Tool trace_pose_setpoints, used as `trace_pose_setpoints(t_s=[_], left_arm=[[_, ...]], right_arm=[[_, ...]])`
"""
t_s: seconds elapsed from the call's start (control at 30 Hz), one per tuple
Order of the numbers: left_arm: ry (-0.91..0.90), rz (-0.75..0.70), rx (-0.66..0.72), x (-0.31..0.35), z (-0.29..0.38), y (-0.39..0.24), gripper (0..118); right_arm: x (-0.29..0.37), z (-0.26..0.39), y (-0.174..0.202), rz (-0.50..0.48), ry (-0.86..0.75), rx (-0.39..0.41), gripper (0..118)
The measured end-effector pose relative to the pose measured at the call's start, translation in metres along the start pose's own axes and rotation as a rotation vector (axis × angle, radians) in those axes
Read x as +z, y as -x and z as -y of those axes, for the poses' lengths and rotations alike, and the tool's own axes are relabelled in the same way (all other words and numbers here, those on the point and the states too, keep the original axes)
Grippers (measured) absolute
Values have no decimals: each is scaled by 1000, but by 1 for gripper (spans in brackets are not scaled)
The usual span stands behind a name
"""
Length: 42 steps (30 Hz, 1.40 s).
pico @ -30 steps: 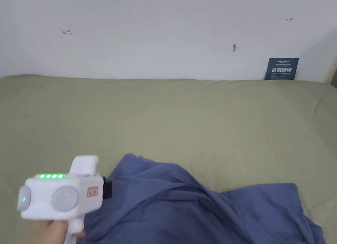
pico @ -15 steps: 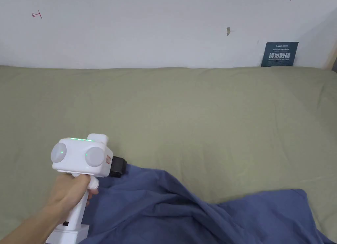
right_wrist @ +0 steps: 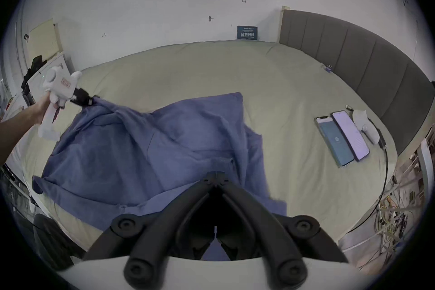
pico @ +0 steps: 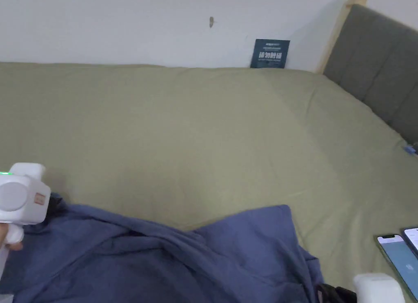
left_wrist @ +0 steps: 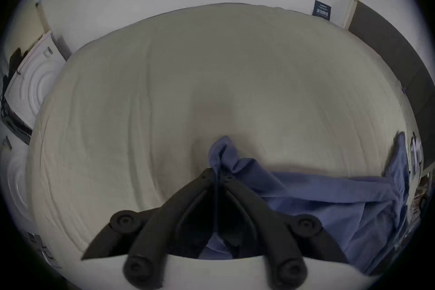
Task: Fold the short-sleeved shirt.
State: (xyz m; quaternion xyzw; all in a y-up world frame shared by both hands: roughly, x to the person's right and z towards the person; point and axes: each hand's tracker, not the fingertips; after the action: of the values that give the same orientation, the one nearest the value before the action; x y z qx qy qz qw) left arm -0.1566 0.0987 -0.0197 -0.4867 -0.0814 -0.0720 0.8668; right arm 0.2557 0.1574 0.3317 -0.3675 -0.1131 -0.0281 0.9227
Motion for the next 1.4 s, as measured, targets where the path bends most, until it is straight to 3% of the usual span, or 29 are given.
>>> trace_pose_setpoints(t_s=[0.1,0.27,0.37,0.4,0.43,0.47,0.5,0.53,0.6,0.7,0.77,0.8,0.83,1.03,1.4], left_arm=[[9,0,-7,-1,1,-1,3],[17,-3,-16,-2,-1,-3,3],[26,4,-4,-3,-1,-2,3],[27,5,-2,-3,-3,-2,3],[28,6,-3,-3,-2,-2,3],[28,8,-2,-3,-1,-2,3],[27,9,0,-2,0,-1,3],[28,11,2,-4,-2,-1,3],[28,14,2,-4,-2,-1,3],[25,13,6,-5,-2,-1,3],[20,7,7,-3,0,-3,3],[17,4,3,-4,-1,-3,3],[15,1,0,-3,-1,-3,3],[-75,-22,63,46,10,16,3],[-293,-45,189,241,49,101,3]], right_arm=[[-27,-26,-10,64,-6,115,0],[-93,-82,-25,33,24,107,0],[-133,-107,-24,35,82,146,2],[-147,-112,-26,14,120,138,23],[-160,-117,-27,-1,164,117,82],[-174,-117,-29,-1,224,104,116],[-180,-115,-30,12,242,106,114],[-186,-118,-31,24,216,142,102],[-203,-118,-28,74,246,180,101],[-222,-116,-36,53,315,130,97],[-221,-115,-40,-3,308,25,77],[-214,-117,-43,-11,303,-8,60],[-205,-119,-43,0,264,3,1],[-143,-140,-37,-22,176,74,3],[30,-191,-41,-106,-71,60,3]])
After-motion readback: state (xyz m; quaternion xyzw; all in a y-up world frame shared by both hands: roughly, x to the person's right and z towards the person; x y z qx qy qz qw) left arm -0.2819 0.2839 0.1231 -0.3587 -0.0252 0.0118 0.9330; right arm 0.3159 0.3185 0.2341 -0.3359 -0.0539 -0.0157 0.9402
